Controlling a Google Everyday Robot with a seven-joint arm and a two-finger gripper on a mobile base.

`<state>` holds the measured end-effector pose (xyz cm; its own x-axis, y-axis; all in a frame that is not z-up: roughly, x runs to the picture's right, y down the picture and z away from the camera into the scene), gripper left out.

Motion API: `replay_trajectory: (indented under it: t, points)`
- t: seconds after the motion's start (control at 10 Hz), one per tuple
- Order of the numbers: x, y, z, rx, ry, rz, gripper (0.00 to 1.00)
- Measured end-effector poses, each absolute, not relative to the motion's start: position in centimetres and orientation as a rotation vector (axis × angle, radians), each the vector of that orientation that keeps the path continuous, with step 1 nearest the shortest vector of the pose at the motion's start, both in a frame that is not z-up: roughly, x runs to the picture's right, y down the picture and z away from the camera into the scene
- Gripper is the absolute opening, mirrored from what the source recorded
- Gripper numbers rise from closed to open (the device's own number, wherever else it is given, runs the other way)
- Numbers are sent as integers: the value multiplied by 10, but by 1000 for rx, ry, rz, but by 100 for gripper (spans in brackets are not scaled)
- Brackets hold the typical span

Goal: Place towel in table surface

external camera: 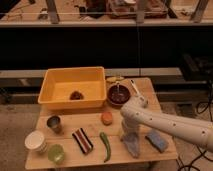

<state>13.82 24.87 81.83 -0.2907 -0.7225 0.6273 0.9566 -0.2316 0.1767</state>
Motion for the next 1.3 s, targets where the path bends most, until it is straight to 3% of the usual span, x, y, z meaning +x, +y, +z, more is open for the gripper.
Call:
replay_trajectory:
  t: [0.3,0.5,0.8,1.3]
  points:
    - [137,250,815,-497,-661,-1794,13]
    - [136,251,815,-496,-664,-1796,0]
    - [130,231,798,-439,-672,-1802,0]
    - [137,138,721,-308,-640,-1787,0]
